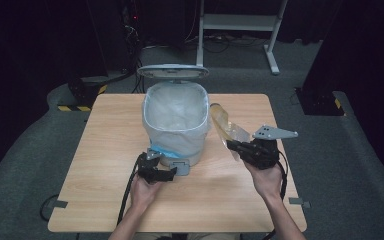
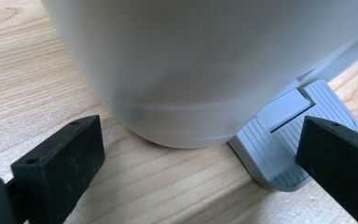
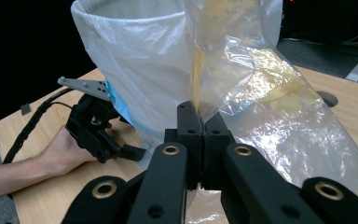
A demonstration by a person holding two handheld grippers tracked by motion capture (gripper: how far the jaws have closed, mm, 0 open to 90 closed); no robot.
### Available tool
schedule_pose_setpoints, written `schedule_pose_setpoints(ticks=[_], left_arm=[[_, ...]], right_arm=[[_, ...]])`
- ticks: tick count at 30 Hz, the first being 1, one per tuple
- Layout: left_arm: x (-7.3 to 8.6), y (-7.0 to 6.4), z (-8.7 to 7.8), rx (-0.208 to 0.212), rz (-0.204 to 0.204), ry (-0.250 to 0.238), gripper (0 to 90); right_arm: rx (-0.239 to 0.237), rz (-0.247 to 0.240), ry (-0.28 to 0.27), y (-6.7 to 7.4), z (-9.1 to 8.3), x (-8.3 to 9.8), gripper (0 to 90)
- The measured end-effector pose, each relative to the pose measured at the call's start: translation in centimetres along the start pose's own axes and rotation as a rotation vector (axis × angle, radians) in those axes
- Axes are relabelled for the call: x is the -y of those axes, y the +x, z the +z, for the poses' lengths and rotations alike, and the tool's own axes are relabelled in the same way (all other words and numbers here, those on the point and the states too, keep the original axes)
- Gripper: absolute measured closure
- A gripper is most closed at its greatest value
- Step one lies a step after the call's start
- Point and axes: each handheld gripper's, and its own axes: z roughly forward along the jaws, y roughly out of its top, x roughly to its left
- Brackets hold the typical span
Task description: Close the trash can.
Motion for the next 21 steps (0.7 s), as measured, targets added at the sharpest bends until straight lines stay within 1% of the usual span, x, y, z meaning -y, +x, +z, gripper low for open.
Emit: schedule_pose_setpoints(ticks=[9, 17, 21], left_arm=[[0.0, 0.0, 0.0, 0.0, 0.0, 0.0, 1.2], [0.0, 0.0, 0.0, 0.0, 0.0, 0.0, 1.2], [0.0, 0.0, 0.0, 0.001, 0.0, 0.0, 1.2]], right_arm=[[-0.021, -0.023, -0.013, 0.4, 0.0, -1.9, 89.2], [-0.031, -0.03, -0.025, 0.5, -0.1, -2.9, 89.2], [-0.035, -0.036, -0.021, 0.7, -0.1, -3.5, 89.2]])
